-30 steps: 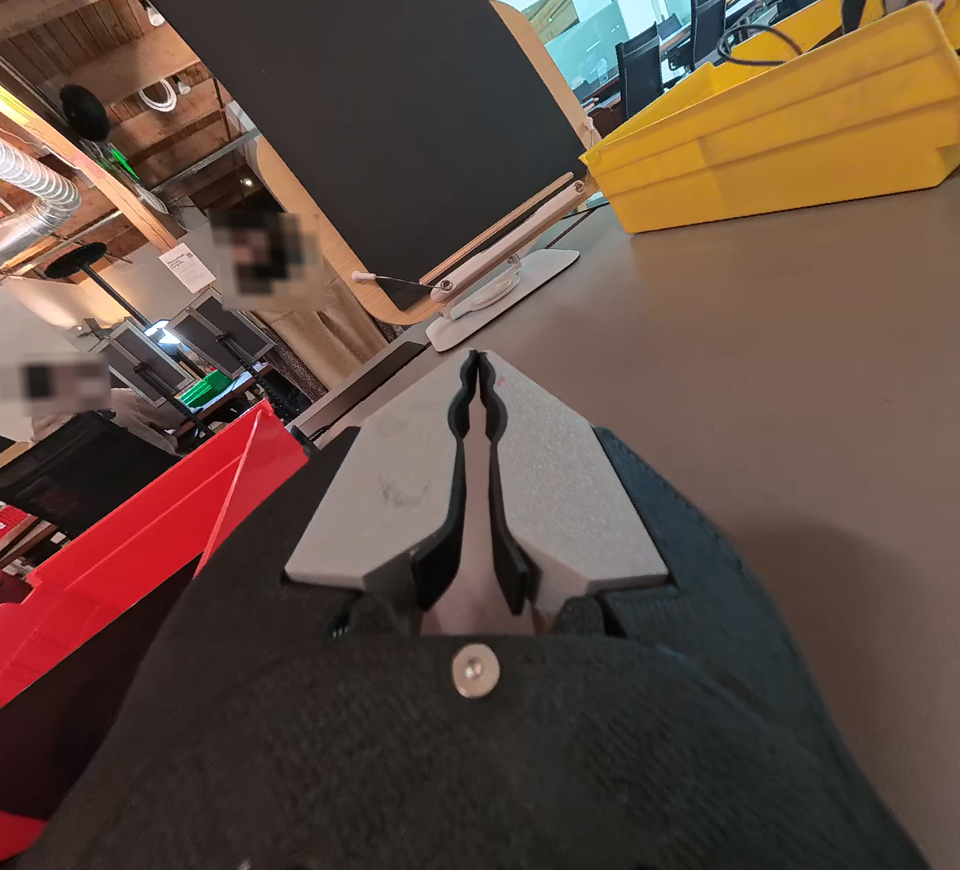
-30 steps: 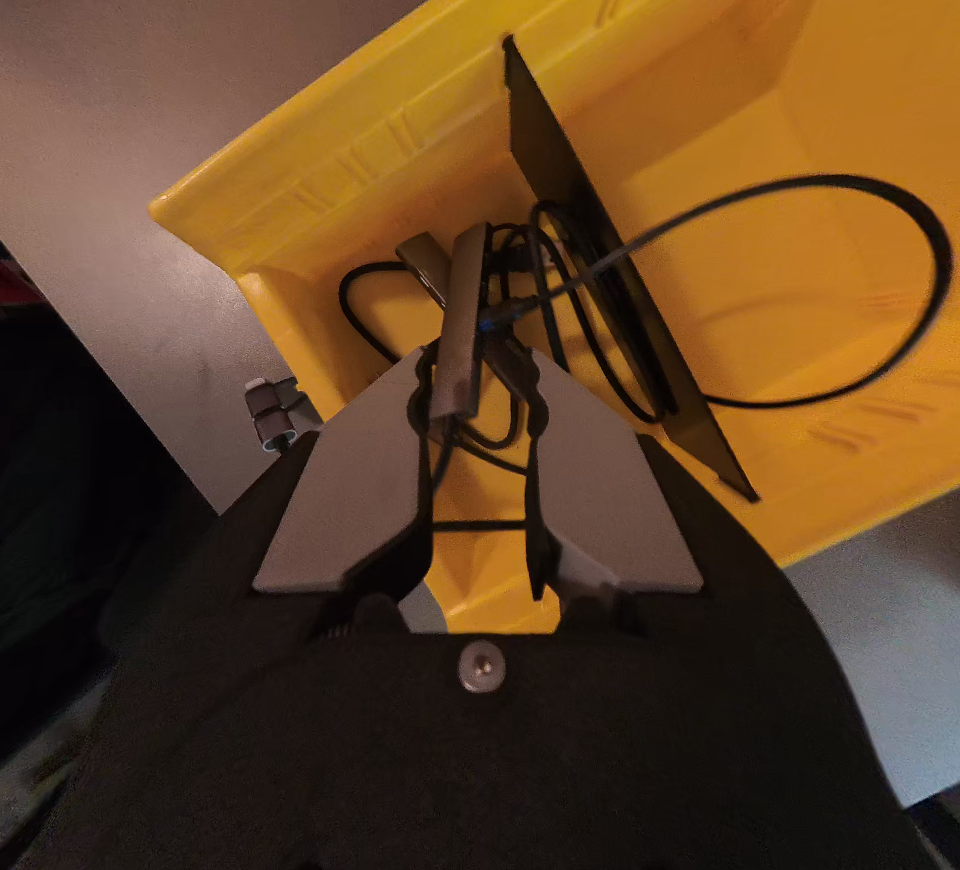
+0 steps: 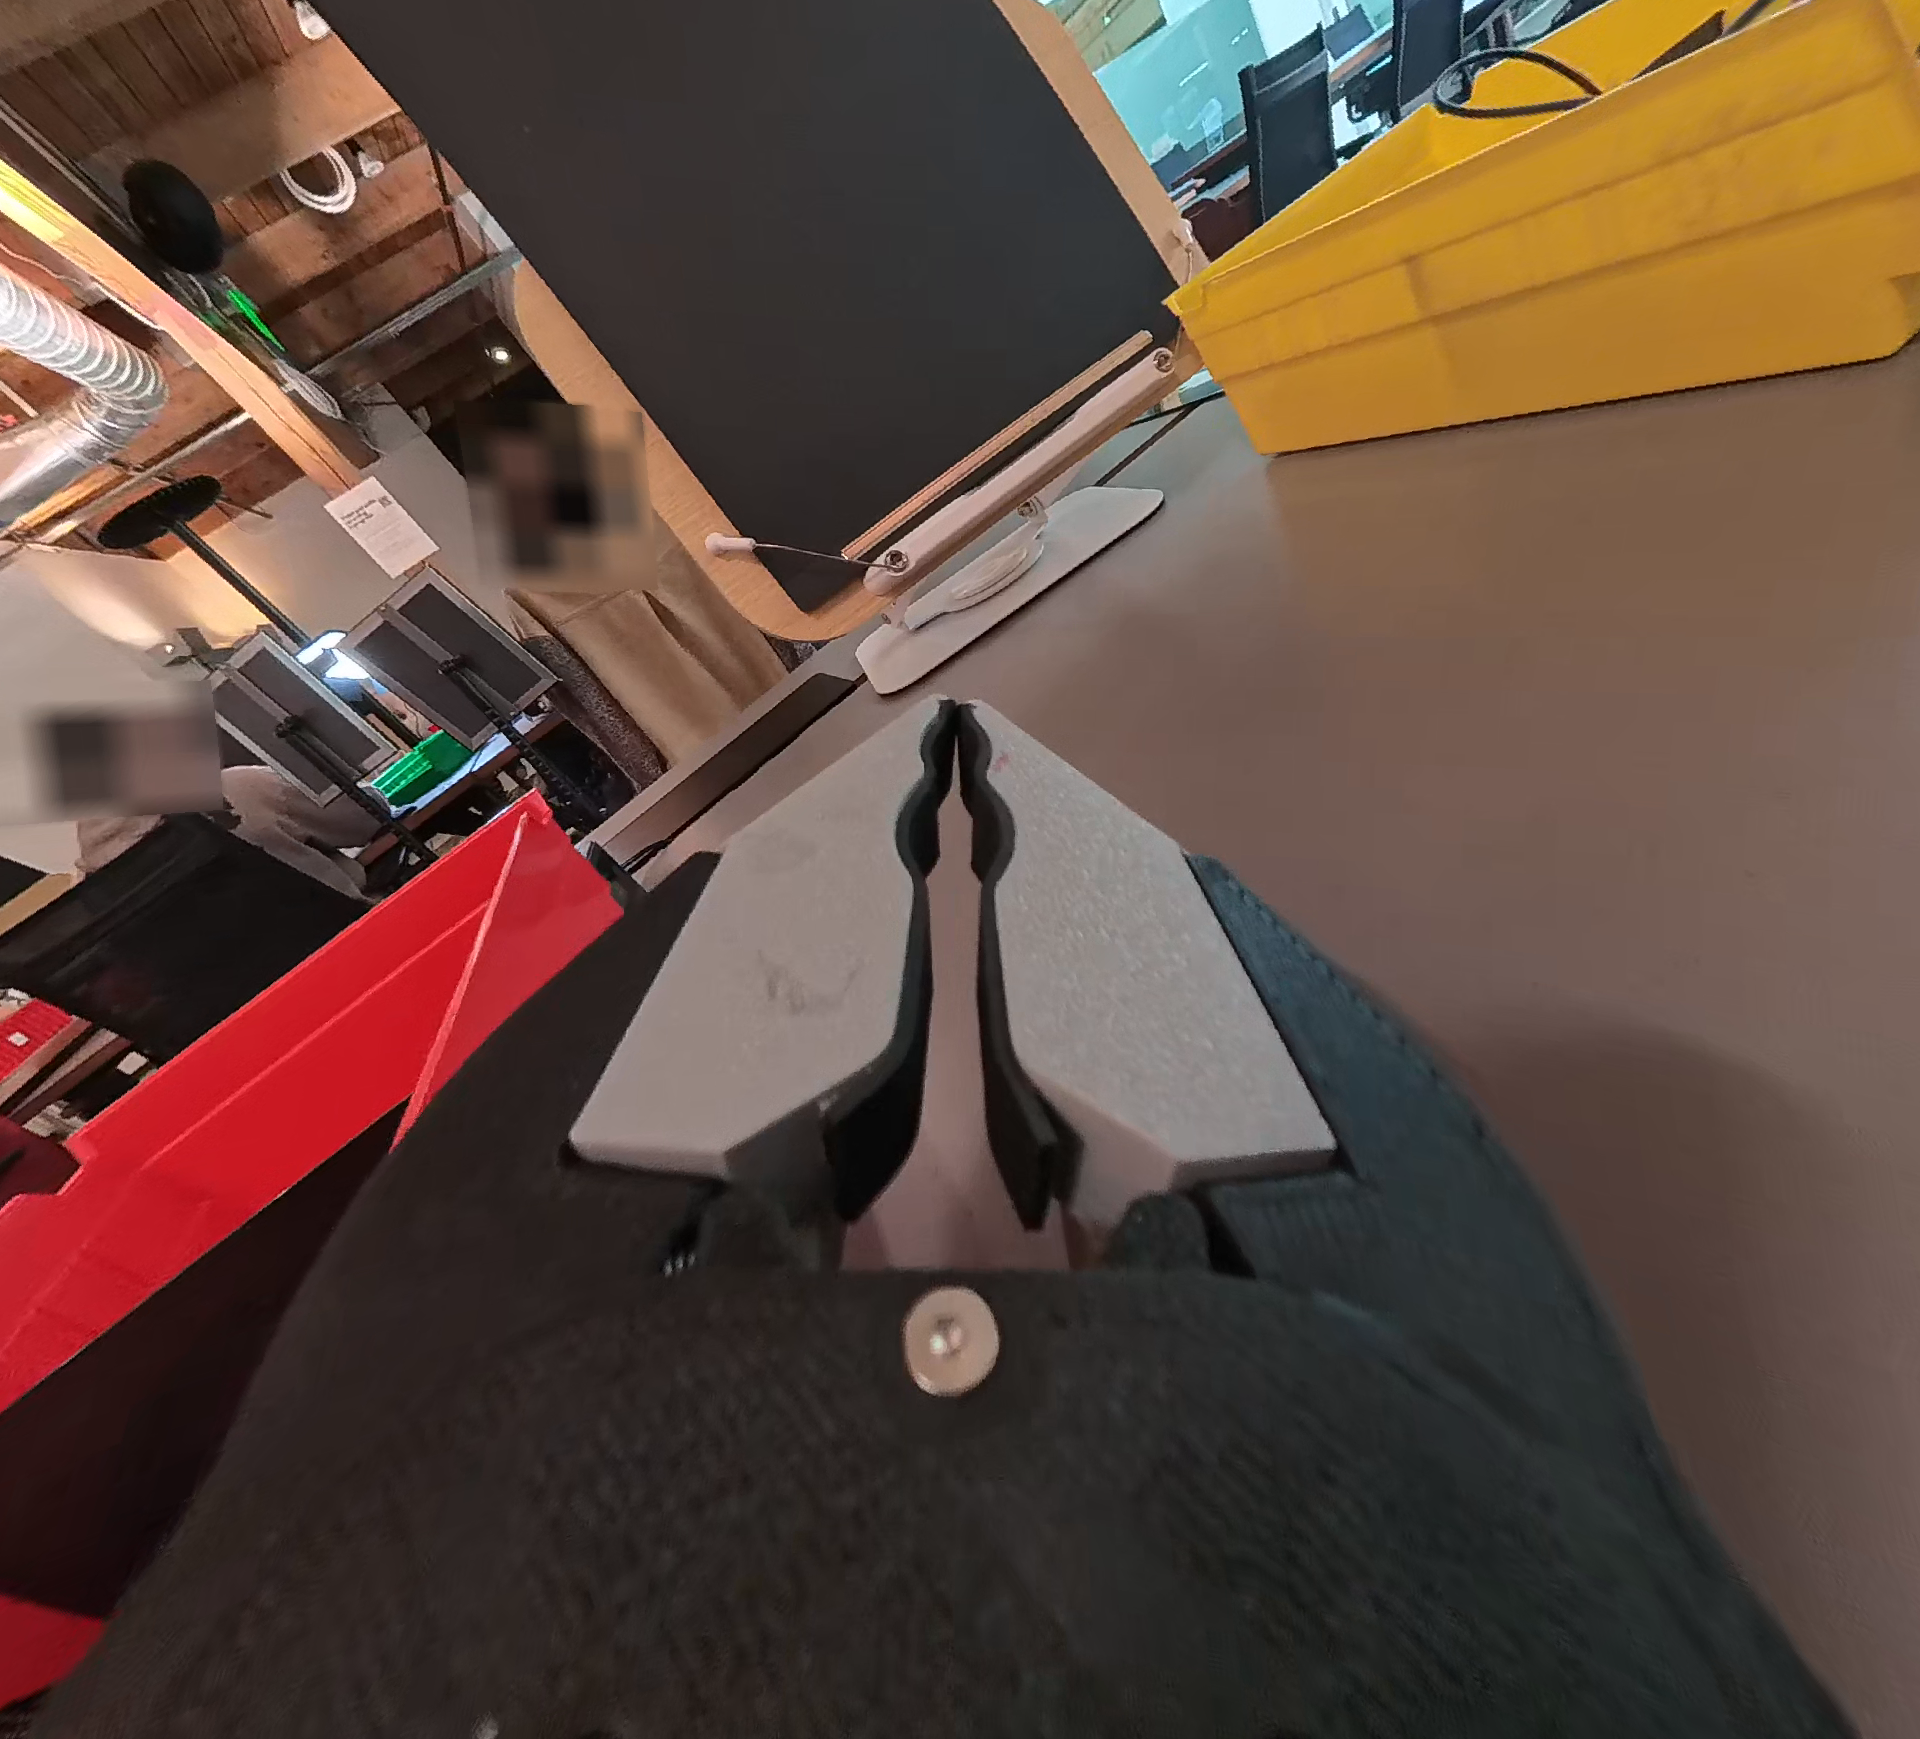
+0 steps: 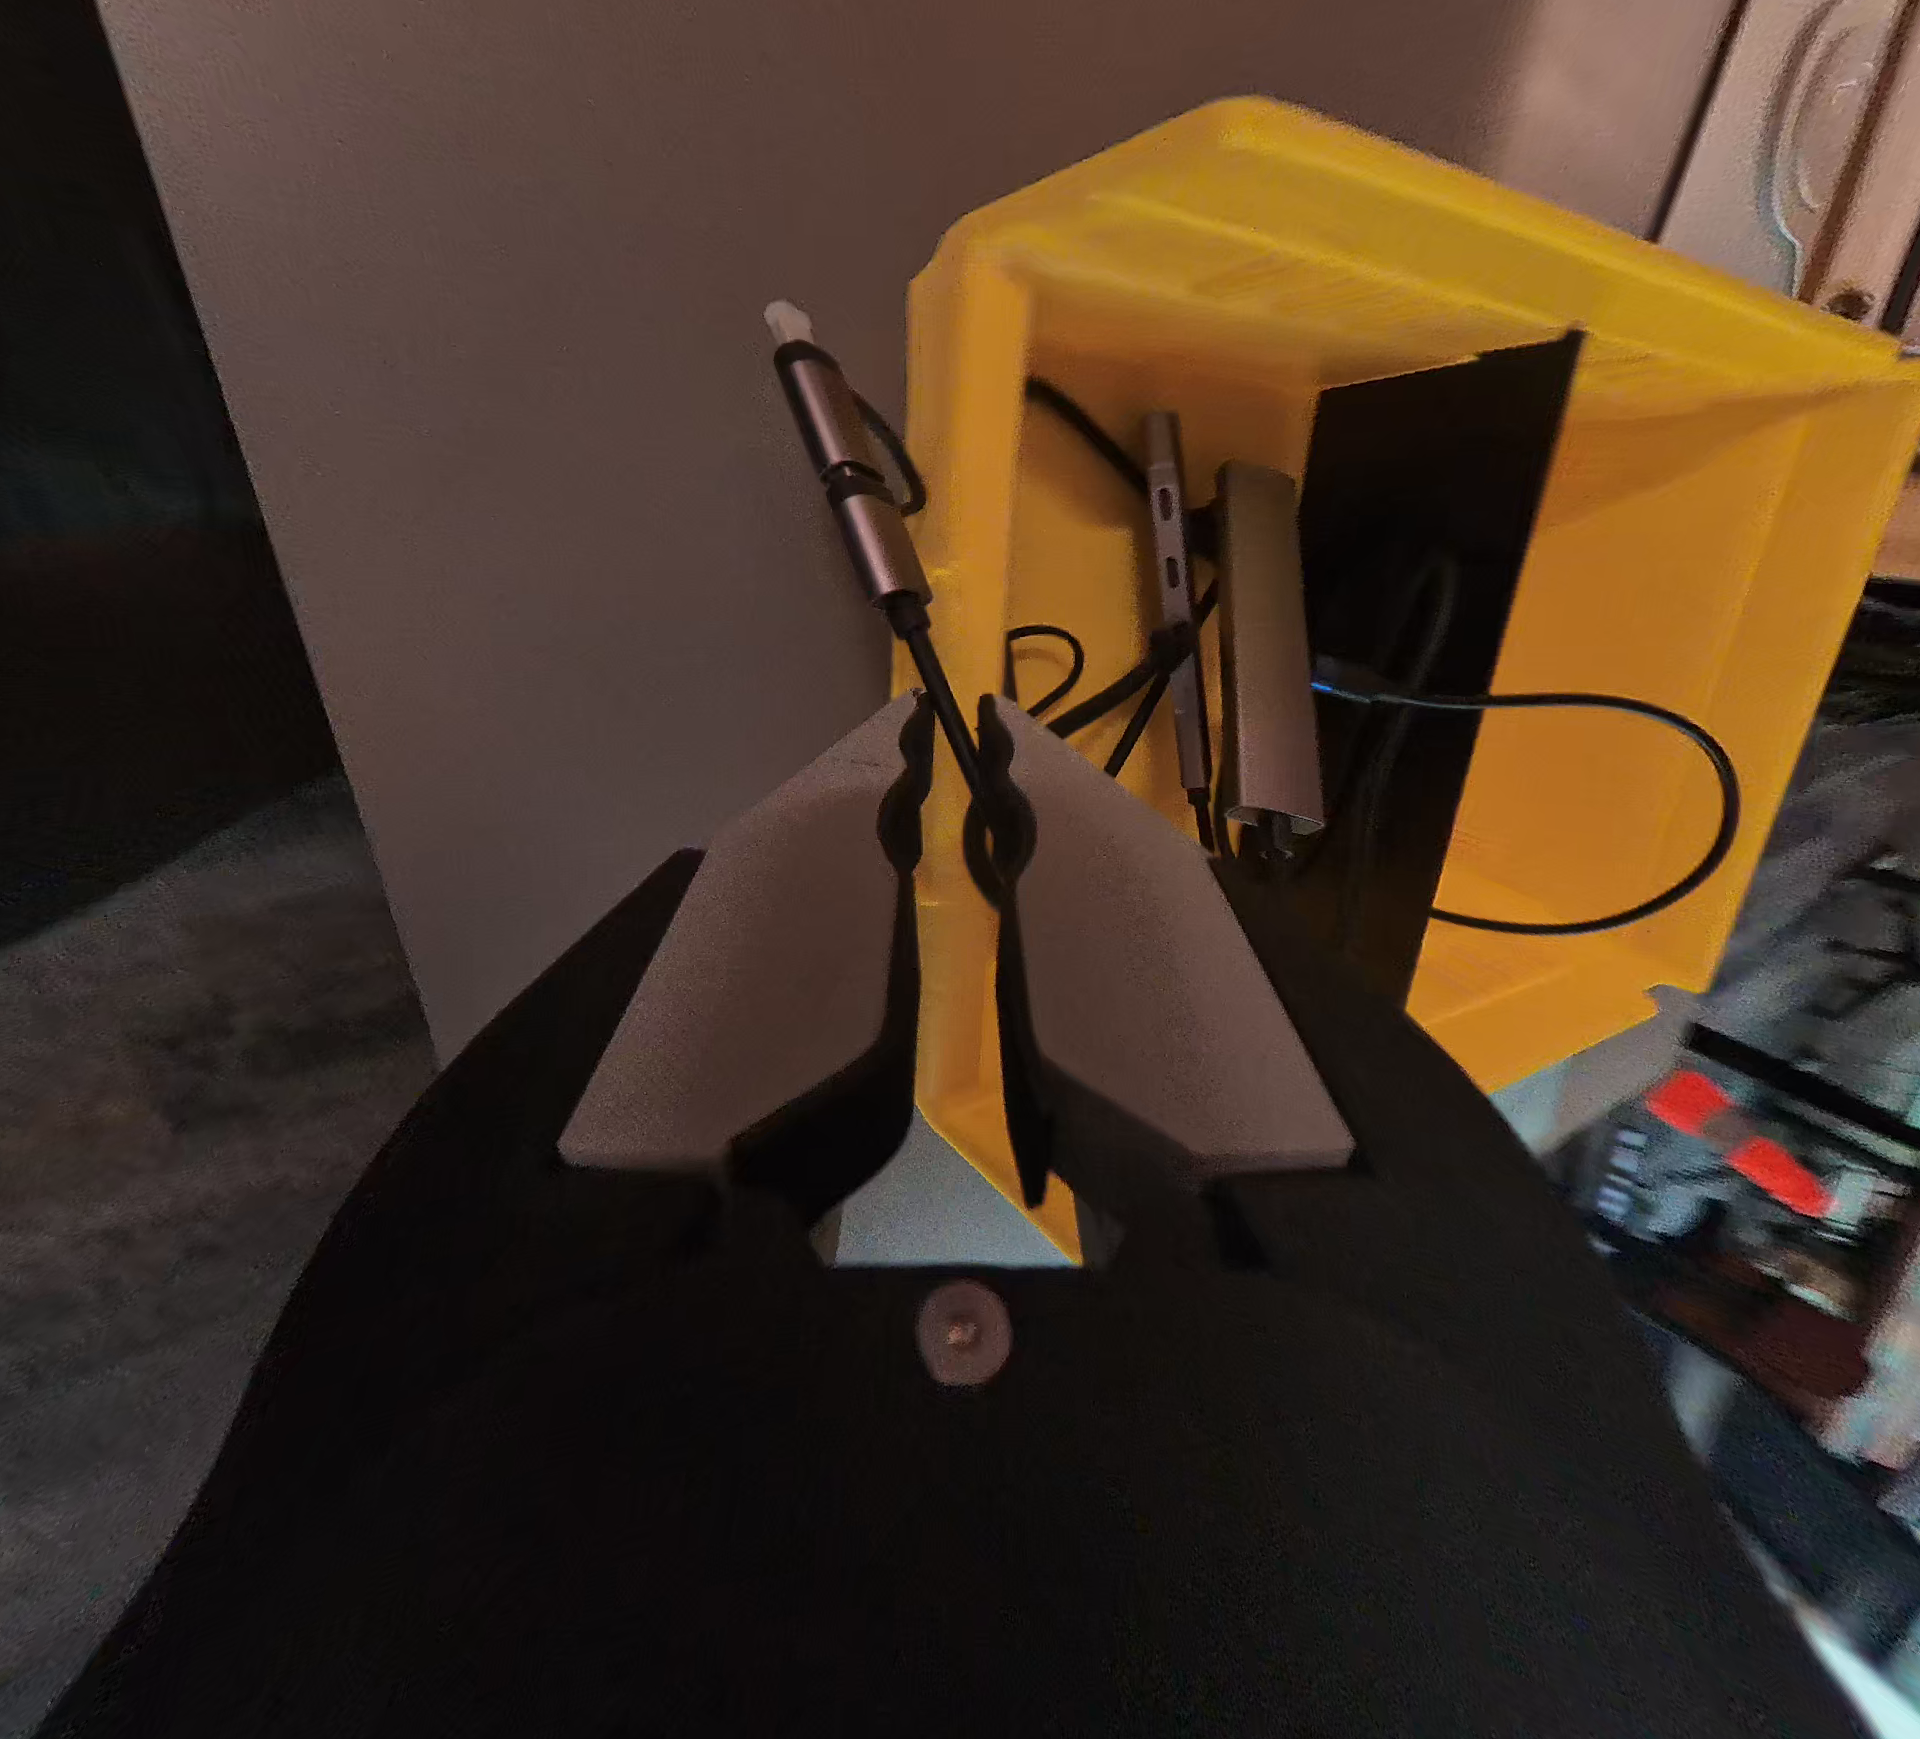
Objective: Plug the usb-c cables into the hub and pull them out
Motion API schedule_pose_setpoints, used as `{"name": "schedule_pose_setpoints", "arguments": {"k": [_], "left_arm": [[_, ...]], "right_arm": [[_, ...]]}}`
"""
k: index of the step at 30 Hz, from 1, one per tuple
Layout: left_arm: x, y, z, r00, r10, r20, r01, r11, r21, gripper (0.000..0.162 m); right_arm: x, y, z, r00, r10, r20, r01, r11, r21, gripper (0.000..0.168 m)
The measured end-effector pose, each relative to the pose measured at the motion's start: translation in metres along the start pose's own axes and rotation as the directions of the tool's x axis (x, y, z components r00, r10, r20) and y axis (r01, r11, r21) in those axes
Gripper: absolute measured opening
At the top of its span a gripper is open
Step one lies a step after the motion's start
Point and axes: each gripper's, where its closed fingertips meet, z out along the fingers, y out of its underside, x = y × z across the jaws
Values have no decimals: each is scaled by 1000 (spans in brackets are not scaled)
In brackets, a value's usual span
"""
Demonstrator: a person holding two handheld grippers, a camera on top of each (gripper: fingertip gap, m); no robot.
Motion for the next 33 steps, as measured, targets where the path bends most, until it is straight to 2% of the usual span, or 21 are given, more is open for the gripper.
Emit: {"name": "schedule_pose_setpoints", "arguments": {"k": [2,4,6,8,10,13,15,17,20,22,24,27,29,31,33], "left_arm": [[-1,0,0,1000,-5,2,5,1000,3,0],[-1,0,0,1000,-6,2,6,1000,4,0],[0,0,0,1000,-3,1,3,1000,3,0],[0,0,0,1000,1,-2,-1,1000,-1,0],[1,0,0,1000,3,-2,-3,1000,-1,0],[0,0,0,1000,3,2,-3,1000,0,0],[0,0,0,1000,5,3,-5,1000,-2,0],[1,0,0,1000,7,1,-7,1000,-1,0],[2,0,1,1000,11,-5,-11,1000,-4,0],[2,0,1,1000,13,-8,-14,1000,-5,0],[2,0,1,1000,14,-8,-14,1000,-5,0],[1,0,1,1000,9,-4,-9,1000,0,0],[1,0,1,1000,7,-2,-7,1000,2,0],[1,0,1,1000,11,-3,-11,1000,-1,0],[2,0,1,1000,15,-4,-15,1000,-3,0]], "right_arm": [[17,-2,-8,986,164,21,-166,983,74,4],[35,7,-9,933,354,60,-359,930,84,3],[42,24,3,837,535,113,-539,842,10,2],[36,36,21,734,656,177,-649,754,-102,1],[31,43,40,689,697,198,-669,717,-197,0],[25,30,58,631,719,290,-687,692,-223,1],[22,18,58,566,733,378,-709,667,-231,3],[24,16,52,549,735,397,-713,660,-235,3],[38,4,27,551,709,440,-748,654,-116,13],[51,-2,12,533,703,470,-783,621,-40,30],[60,5,8,530,727,437,-798,602,-35,39],[85,23,2,572,762,304,-802,598,9,38],[119,31,-12,540,808,235,-841,528,119,33],[154,55,-21,492,862,125,-865,467,184,42],[174,80,-19,509,861,13,-849,500,171,44]]}}
